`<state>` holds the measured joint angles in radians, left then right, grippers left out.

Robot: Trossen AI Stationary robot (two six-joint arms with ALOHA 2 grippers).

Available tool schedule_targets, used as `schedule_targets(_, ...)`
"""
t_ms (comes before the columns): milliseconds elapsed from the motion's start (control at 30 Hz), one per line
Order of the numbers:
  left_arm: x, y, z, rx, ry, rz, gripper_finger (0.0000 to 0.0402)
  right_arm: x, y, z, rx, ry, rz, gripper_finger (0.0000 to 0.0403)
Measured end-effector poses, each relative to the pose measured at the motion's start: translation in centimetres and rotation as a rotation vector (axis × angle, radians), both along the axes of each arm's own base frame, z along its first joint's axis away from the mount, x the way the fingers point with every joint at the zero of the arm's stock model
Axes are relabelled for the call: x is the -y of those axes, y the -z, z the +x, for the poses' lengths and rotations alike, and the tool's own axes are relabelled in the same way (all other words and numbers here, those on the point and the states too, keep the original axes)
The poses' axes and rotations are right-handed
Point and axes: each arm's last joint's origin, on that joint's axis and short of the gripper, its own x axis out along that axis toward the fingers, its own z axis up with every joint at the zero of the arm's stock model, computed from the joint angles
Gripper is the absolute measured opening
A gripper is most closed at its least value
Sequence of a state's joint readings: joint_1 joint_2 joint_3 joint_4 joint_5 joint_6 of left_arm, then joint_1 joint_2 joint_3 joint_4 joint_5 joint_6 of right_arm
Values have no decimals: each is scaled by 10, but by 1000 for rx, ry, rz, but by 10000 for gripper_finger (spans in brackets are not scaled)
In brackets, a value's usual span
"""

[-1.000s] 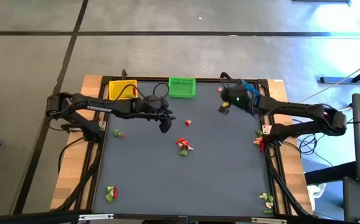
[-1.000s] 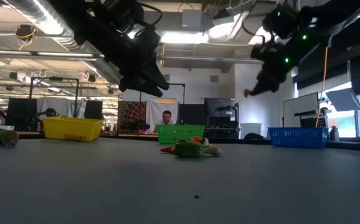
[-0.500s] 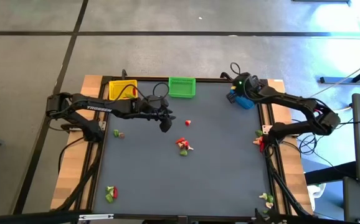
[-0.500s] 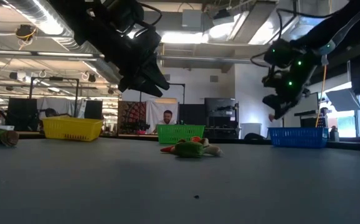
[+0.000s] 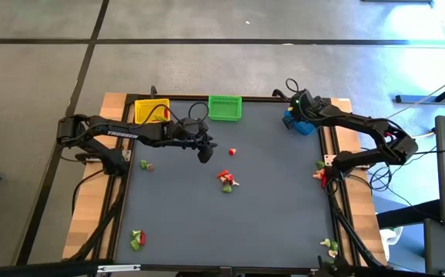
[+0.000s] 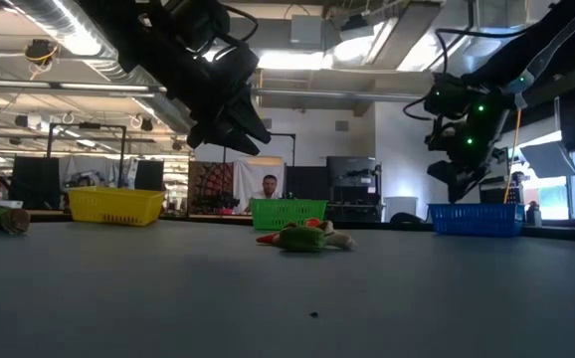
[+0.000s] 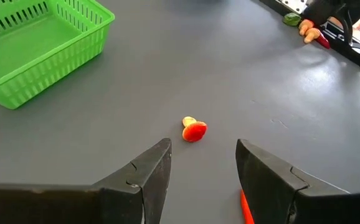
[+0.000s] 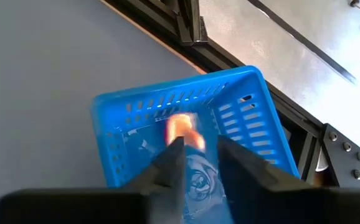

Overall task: Sort produce into baskets
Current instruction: Put the red mushroom into the blue basket

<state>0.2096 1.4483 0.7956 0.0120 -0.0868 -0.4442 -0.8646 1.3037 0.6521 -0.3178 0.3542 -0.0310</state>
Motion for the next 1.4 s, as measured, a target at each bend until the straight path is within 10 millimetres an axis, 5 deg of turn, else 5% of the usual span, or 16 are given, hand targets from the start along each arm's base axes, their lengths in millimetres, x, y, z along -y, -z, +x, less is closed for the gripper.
schedule_targets(233,0,0,0,-4,9,10,175,2,-2,3,2,-72,-18,197)
schedule_targets(600,1,0,0,-10,24,31,175,-10,-13,31,268,-340,6,214)
schedule_targets(833,5,0,1,-13,42,39,175,-33,-23,63,403,-520,-37,219)
schedule_targets(1167,4,0,1,-14,42,41,175,-73,-22,88,416,-740,5,313)
schedule_targets(1400,4,0,1,-14,56,59,175,-94,-13,108,419,-934,10,325)
